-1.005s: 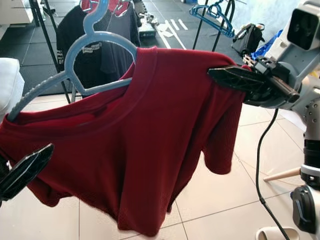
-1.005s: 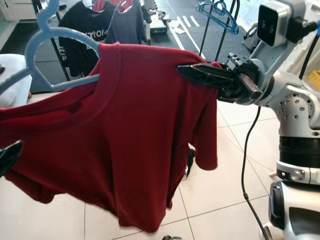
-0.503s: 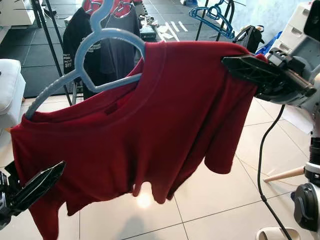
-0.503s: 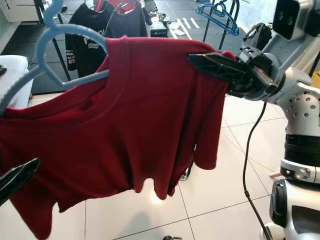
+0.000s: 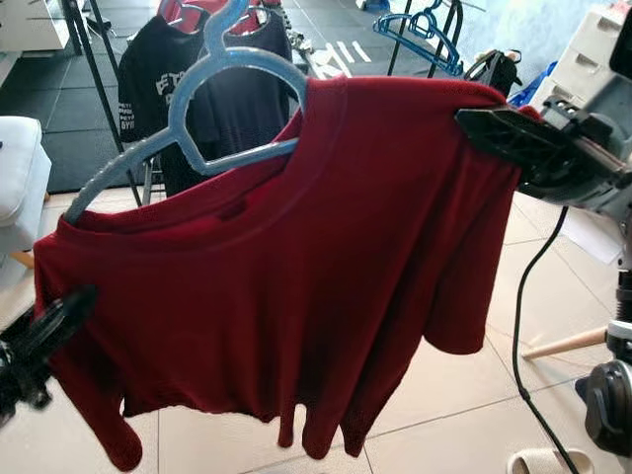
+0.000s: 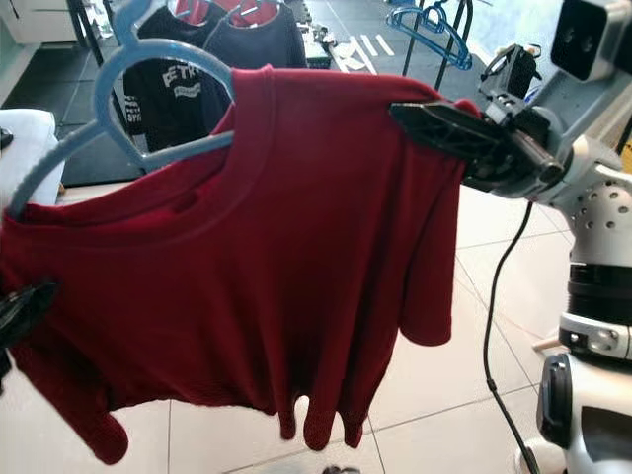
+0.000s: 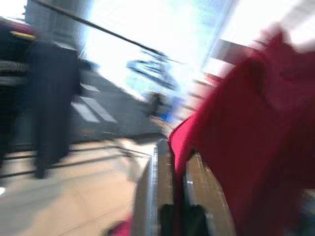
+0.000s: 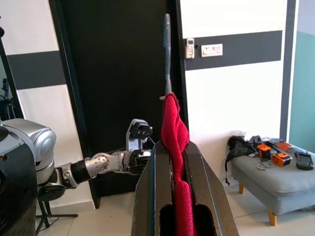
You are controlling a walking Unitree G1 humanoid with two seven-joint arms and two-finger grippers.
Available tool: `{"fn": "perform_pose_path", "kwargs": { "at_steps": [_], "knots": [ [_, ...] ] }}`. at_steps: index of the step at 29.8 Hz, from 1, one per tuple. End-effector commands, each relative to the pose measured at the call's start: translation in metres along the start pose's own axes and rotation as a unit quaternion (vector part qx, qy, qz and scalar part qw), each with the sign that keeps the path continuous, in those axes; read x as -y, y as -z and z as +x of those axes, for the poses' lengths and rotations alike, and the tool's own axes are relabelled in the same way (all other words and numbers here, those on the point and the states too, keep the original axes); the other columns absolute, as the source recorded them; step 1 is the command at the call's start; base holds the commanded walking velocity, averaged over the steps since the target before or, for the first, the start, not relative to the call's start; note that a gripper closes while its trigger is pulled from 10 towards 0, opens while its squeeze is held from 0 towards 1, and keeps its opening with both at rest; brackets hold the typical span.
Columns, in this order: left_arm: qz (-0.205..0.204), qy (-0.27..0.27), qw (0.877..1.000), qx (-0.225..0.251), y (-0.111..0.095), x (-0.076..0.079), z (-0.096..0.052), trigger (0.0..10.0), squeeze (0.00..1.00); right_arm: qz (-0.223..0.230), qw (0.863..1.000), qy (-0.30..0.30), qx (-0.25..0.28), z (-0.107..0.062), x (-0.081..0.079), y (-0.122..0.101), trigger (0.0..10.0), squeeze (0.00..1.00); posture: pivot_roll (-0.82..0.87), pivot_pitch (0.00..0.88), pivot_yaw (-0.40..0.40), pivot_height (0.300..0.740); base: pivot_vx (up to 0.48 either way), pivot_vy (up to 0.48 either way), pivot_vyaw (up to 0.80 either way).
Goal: Hang hanger
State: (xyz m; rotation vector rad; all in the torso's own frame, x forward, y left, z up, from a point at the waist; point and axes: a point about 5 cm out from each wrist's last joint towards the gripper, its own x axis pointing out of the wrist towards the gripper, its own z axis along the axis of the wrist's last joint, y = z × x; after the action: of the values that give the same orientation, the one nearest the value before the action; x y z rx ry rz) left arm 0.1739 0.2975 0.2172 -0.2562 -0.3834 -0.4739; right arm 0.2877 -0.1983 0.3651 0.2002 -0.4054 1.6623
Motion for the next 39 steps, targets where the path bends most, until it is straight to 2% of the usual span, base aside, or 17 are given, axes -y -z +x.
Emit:
{"fn": "perform_pose_path", "kwargs": {
  "at_steps": [1, 2, 4, 7, 8, 14, 16, 18, 22, 23, 24, 29, 30, 34, 35, 38, 39],
  "knots": [
    [0.031, -0.078, 0.996, 0.021, -0.007, -0.018, -0.009, 0.0, 0.0, -0.02, 1.0, -0.007, -0.004, 0.0, -0.005, -0.01, 0.0, 0.0, -0.03, 0.156, -0.086, 0.74, 0.0, 0.0, 0.0],
    [0.031, -0.078, 0.996, 0.021, -0.007, -0.018, -0.009, 0.0, 0.0, -0.02, 1.0, -0.007, -0.004, 0.0, -0.005, -0.01, 0.0, 0.0, -0.03, 0.156, -0.086, 0.74, 0.0, 0.0, 0.0],
    [0.063, -0.164, 0.983, 0.055, -0.021, -0.042, -0.018, 0.0, 0.0, -0.01, 1.0, 0.001, -0.027, 0.0, -0.006, -0.006, 0.0, 0.0, -0.03, 0.158, -0.087, 0.74, 0.0, 0.0, 0.0],
    [0.075, -0.193, 0.976, 0.063, -0.026, -0.05, -0.023, 0.0, 0.0, -0.006, 0.999, 0.004, -0.034, 0.0, -0.006, -0.004, 0.0, 0.0, -0.02, 0.154, -0.088, 0.74, 0.0, 0.0, 0.0],
    [0.089, -0.231, 0.966, 0.073, -0.032, -0.061, -0.03, 0.0, 0.0, -0.001, 0.999, 0.006, -0.047, -0.001, -0.006, -0.002, 0.0, 0.0, -0.02, 0.153, -0.088, 0.74, 0.0, 0.0, 0.0],
    [0.086, -0.255, 0.959, 0.09, -0.034, -0.066, -0.033, 0.0, 0.0, 0.003, 0.998, 0.008, -0.057, -0.001, -0.007, 0.001, 0.0, 0.0, -0.02, 0.141, -0.085, 0.74, 0.0, 0.0, 0.0],
    [0.079, -0.259, 0.959, 0.085, -0.03, -0.067, -0.033, 0.0, 0.0, 0.002, 0.999, 0.009, -0.052, -0.001, -0.007, 0.001, 0.0, 0.0, -0.02, 0.137, -0.082, 0.74, 0.0, 0.0, 0.0],
    [0.056, -0.275, 0.959, 0.047, -0.01, -0.07, -0.029, 0.2, 0.0, -0.002, 1.0, 0.0, -0.026, 0.005, -0.008, -0.003, 0.0, 0.0, -0.02, 0.127, -0.073, 0.74, 0.0, 0.0, 0.0],
    [0.036, -0.28, 0.959, 0.006, 0.009, -0.07, -0.025, 0.4, 0.0, -0.004, 1.0, -0.01, -0.008, 0.01, -0.01, -0.006, 0.0, 0.0, -0.02, 0.127, -0.073, 0.74, 0.0, 0.0, 0.0],
    [0.022, -0.267, 0.963, -0.029, 0.023, -0.066, -0.02, 1.5, 0.0, -0.007, 1.0, -0.015, -0.002, 0.012, -0.01, -0.008, 0.0, 0.0, -0.03, 0.124, -0.072, 0.74, 0.0, 0.0, 0.0],
    [0.009, -0.249, 0.966, -0.064, 0.037, -0.06, -0.016, 1.6, 0.0, -0.011, 1.0, -0.018, 0.003, 0.014, -0.011, -0.009, 0.0, 0.0, -0.03, 0.125, -0.071, 0.74, 0.0, 0.0, 0.0],
    [-0.008, -0.219, 0.968, -0.118, 0.058, -0.048, -0.011, 2.0, 0.0, -0.016, 0.999, -0.026, 0.022, 0.017, -0.012, -0.012, 0.0, 0.0, -0.03, 0.128, -0.071, 0.74, 0.0, 0.0, 0.0],
    [-0.015, -0.203, 0.968, -0.143, 0.066, -0.042, -0.01, 2.6, 0.0, -0.018, 0.999, -0.03, 0.038, 0.017, -0.012, -0.015, 0.0, 0.0, -0.03, 0.126, -0.071, 0.74, 0.0, 0.0, 0.0],
    [-0.019, -0.194, 0.968, -0.158, 0.071, -0.039, -0.01, 2.6, 0.0, -0.019, 0.998, -0.033, 0.049, 0.016, -0.013, -0.017, 0.0, 0.0, -0.03, 0.126, -0.071, 0.74, 0.0, 0.0, 0.0],
    [-0.031, -0.164, 0.972, -0.166, 0.075, -0.029, -0.007, 4.2, 0.0, -0.019, 0.998, -0.03, 0.055, 0.012, -0.012, -0.019, 0.0, 0.0, -0.02, 0.131, -0.073, 0.74, 0.0, 0.0, 0.0],
    [-0.039, -0.144, 0.975, -0.167, 0.076, -0.023, -0.005, 4.4, 0.0, -0.019, 0.998, -0.026, 0.056, 0.009, -0.012, -0.019, 0.0, 0.0, -0.02, 0.131, -0.073, 0.74, 0.0, 0.0, 0.0],
    [-0.05, -0.062, 0.987, -0.138, 0.066, 0.002, 0.008, 4.5, 0.0, -0.015, 0.999, -0.011, 0.047, 0.001, -0.01, -0.013, 0.0, 0.0, -0.02, 0.134, -0.073, 0.74, 0.0, 0.0, 0.0]
  ]
}}
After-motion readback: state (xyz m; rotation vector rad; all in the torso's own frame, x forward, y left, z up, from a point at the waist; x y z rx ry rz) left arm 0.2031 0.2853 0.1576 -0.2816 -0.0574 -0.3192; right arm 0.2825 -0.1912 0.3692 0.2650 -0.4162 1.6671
